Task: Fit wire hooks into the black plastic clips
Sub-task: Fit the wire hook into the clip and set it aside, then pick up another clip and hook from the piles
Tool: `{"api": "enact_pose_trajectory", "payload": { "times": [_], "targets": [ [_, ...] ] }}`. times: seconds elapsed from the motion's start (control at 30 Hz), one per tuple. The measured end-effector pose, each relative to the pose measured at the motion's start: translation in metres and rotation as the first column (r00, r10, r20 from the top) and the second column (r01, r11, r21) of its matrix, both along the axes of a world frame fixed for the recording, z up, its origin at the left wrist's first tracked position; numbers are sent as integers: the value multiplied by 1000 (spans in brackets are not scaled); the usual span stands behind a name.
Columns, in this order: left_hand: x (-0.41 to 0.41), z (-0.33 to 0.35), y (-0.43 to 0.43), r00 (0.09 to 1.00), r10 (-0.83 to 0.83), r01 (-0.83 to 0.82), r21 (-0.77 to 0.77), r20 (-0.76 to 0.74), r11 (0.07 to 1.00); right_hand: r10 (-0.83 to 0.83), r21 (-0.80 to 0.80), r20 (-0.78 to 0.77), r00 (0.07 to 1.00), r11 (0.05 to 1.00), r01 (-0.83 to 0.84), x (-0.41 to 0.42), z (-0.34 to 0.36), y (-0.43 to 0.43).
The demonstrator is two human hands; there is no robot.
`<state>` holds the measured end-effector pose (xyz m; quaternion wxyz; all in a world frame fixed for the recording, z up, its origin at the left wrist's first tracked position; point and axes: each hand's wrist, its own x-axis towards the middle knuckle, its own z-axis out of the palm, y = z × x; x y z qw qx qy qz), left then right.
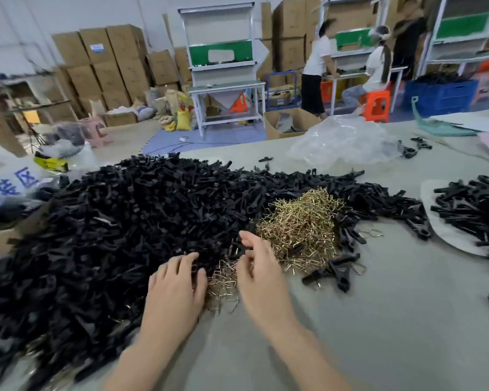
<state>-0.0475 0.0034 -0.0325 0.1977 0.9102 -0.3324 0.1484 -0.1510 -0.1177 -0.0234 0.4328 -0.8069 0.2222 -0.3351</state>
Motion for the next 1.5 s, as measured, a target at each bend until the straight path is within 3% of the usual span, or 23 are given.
{"api": "enact_pose_trajectory", "payload": {
  "times": [0.07,0.17,0.3,0.43,0.6,0.77,0.83,0.93,1.03,1.17,1.27,1.37,1.5],
  "targets": [
    [5,-1,1,1000,-6,6,28,-17,1000,-57,-246,-94,994,969,32,8,-4,3],
    [11,-2,0,999,-42,42,0,-17,999,-78,-384,-195,978,923,-2,12,-7,2],
    [22,-3,4,988,-115,106,-84,-105,991,-52,-376,-155,987,927,-10,14,-12,0],
    [26,-4,0,986,-130,129,-20,-108,991,-76,-335,-60,995,941,52,18,-15,-3],
    [38,8,-13,995,-79,70,-125,-65,990,-93,-295,5,996,951,91,18,-16,-8],
    [59,13,-36,991,-110,83,282,82,956,-90,-255,28,996,962,94,16,-16,-10],
    [63,13,-43,985,-113,58,365,130,929,-86,-251,32,996,964,92,16,-16,-11],
    [67,13,-46,984,-107,54,342,140,938,-83,-246,24,996,965,87,15,-16,-12],
    [65,10,-38,992,-123,112,198,42,974,-79,-228,7,997,971,79,14,-14,-12],
    [48,17,-21,985,-150,160,-137,79,978,-46,-101,42,998,994,50,12,-11,-13],
    [20,20,-20,978,-176,203,-304,113,931,60,240,119,991,967,-87,11,-6,-12],
    [-4,17,-24,971,-226,239,-318,77,917,129,462,213,968,860,-216,12,-1,-11],
    [-17,13,-29,949,-278,309,-267,147,913,109,545,293,950,797,-259,11,1,-12]
  ]
}}
